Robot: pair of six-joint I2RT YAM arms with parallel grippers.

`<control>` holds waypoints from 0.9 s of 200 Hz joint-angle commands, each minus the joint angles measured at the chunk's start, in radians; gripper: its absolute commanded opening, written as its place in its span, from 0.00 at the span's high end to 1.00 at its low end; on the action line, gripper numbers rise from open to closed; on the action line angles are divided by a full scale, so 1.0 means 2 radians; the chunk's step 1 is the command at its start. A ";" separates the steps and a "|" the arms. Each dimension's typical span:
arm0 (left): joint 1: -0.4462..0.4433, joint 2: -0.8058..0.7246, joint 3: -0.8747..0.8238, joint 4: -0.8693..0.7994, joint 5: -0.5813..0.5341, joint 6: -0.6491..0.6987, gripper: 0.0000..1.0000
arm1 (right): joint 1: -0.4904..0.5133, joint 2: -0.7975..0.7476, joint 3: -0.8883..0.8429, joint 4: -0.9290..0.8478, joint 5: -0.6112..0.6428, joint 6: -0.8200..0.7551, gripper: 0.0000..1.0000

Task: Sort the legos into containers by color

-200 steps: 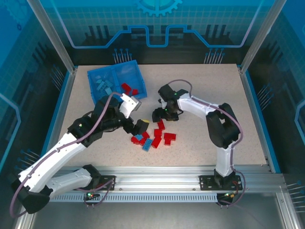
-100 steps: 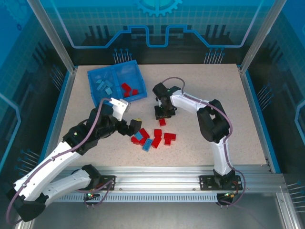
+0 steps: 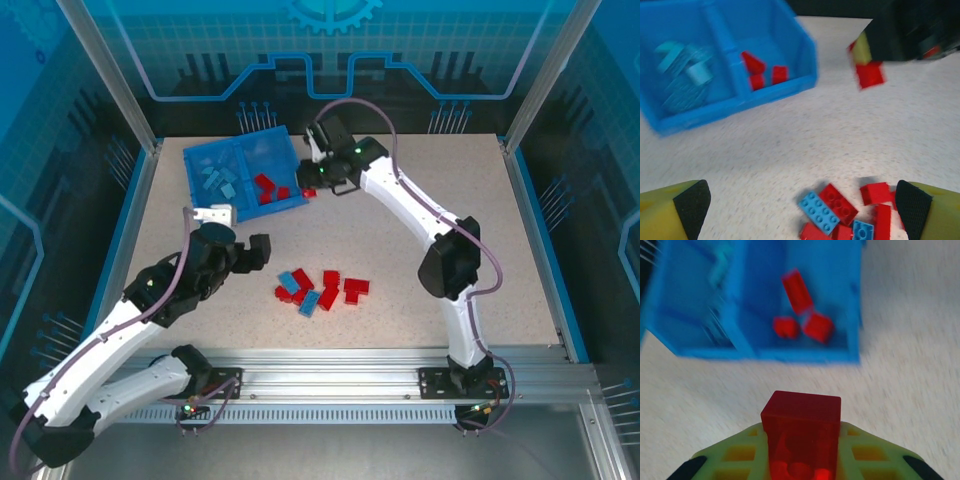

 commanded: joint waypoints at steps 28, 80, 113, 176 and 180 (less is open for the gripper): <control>0.010 0.013 0.027 -0.121 -0.070 -0.152 0.01 | 0.018 0.175 0.203 0.030 0.036 0.000 0.73; 0.027 0.012 0.035 -0.105 -0.058 -0.063 0.01 | 0.027 0.266 0.258 0.169 0.043 0.009 0.72; 0.040 0.019 0.036 -0.097 -0.036 -0.027 0.01 | 0.030 0.295 0.287 0.191 0.050 0.029 0.52; 0.068 0.060 0.051 -0.095 0.008 -0.053 0.01 | 0.024 0.205 0.279 0.080 0.006 0.034 0.37; 0.070 0.064 0.052 -0.094 0.014 -0.061 0.01 | 0.023 0.192 0.272 0.067 0.003 0.033 0.36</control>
